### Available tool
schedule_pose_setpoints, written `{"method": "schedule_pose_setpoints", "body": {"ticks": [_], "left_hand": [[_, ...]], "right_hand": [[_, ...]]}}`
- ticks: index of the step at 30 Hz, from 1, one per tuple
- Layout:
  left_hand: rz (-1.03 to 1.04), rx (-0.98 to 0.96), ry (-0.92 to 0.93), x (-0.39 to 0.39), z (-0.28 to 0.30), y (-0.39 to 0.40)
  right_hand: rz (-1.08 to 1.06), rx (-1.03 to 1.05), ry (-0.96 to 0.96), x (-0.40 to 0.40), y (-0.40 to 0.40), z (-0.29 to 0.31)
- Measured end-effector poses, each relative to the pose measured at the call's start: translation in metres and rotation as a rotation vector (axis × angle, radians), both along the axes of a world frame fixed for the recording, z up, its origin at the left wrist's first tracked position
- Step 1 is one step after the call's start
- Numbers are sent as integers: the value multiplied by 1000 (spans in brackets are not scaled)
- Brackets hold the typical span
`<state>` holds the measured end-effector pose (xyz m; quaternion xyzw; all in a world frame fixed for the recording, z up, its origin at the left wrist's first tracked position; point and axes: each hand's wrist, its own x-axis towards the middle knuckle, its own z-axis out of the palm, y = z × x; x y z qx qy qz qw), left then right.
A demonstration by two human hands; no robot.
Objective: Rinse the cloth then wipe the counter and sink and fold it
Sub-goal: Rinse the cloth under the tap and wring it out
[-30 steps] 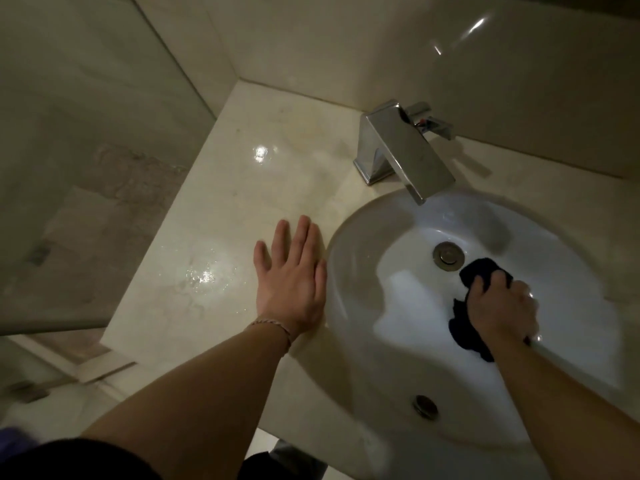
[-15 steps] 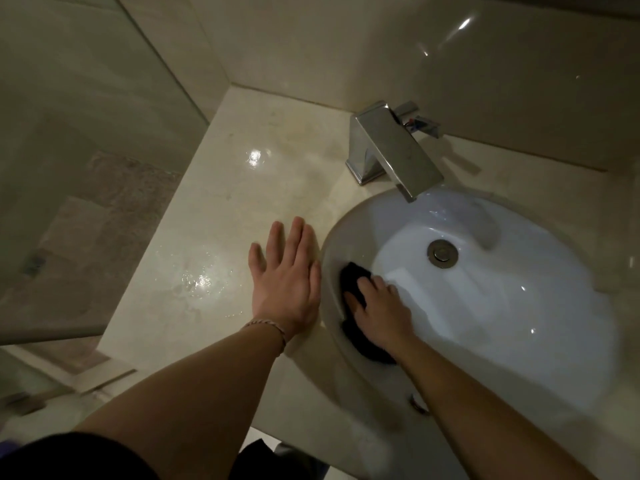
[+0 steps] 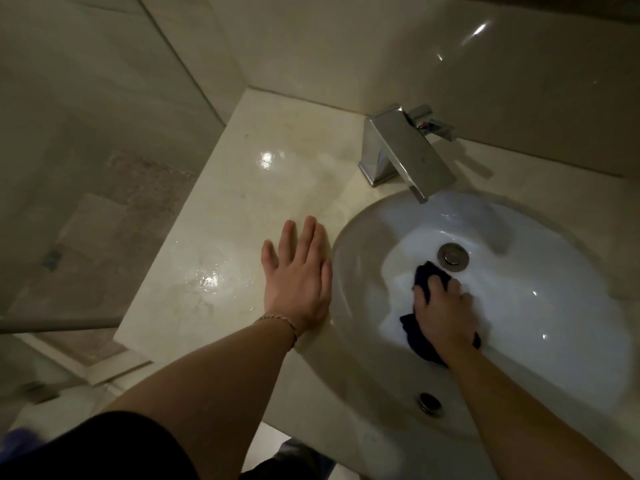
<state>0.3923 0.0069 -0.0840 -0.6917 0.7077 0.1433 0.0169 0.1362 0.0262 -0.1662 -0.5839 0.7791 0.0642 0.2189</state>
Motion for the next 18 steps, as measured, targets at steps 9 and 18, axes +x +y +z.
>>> {"method": "schedule_pose_setpoints", "body": {"ticks": [9,18], "left_hand": [[16,-17,6,-3,3,2],[16,11,50,-5,6,3]], "right_hand": [[93,136,-396,50,20,24],[-86,-63,-337,45,29,71]]}}
